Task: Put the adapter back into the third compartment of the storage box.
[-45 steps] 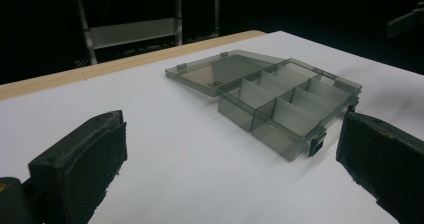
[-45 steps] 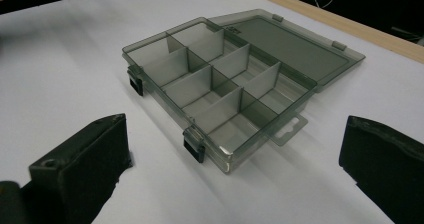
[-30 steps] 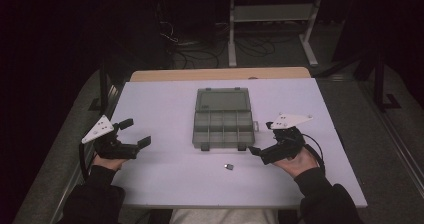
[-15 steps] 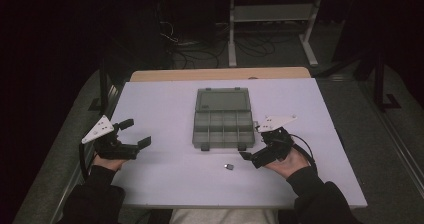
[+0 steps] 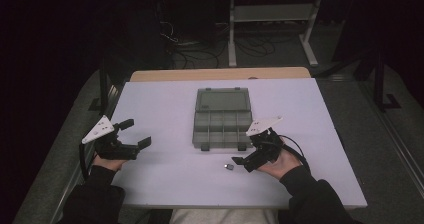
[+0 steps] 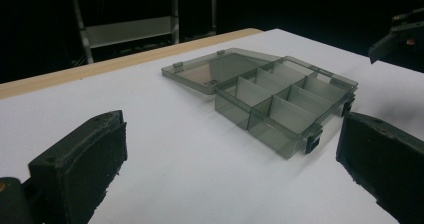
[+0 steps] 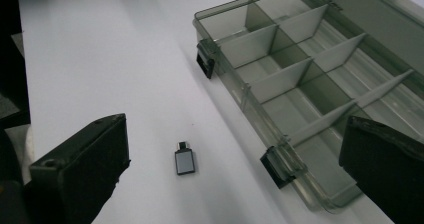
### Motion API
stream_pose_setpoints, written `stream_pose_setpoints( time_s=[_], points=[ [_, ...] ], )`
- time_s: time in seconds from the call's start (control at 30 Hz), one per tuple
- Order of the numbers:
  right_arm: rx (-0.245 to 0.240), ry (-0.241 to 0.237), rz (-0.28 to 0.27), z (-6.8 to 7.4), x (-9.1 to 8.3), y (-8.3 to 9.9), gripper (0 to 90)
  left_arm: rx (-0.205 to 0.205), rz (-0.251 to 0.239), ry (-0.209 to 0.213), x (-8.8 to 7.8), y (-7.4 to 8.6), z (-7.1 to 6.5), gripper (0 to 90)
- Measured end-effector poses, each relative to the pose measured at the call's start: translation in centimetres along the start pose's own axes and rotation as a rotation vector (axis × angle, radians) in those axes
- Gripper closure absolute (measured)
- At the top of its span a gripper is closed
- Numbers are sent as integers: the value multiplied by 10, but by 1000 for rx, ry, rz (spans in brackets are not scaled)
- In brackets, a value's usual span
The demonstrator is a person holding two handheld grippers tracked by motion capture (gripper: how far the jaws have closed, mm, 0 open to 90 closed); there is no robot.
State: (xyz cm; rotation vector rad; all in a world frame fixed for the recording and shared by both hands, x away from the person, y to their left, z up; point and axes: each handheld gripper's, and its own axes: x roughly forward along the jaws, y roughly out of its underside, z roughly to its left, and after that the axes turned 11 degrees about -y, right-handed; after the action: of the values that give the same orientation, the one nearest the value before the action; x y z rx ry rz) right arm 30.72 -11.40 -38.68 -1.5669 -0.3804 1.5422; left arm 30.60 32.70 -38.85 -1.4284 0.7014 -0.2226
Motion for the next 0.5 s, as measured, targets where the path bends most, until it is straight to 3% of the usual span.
stream_pose_setpoints(
  time_s=[0.5],
  points=[
    [-53,-51,77,14,22,-7,0,1,0,1,0,0,0,0]
  ],
)
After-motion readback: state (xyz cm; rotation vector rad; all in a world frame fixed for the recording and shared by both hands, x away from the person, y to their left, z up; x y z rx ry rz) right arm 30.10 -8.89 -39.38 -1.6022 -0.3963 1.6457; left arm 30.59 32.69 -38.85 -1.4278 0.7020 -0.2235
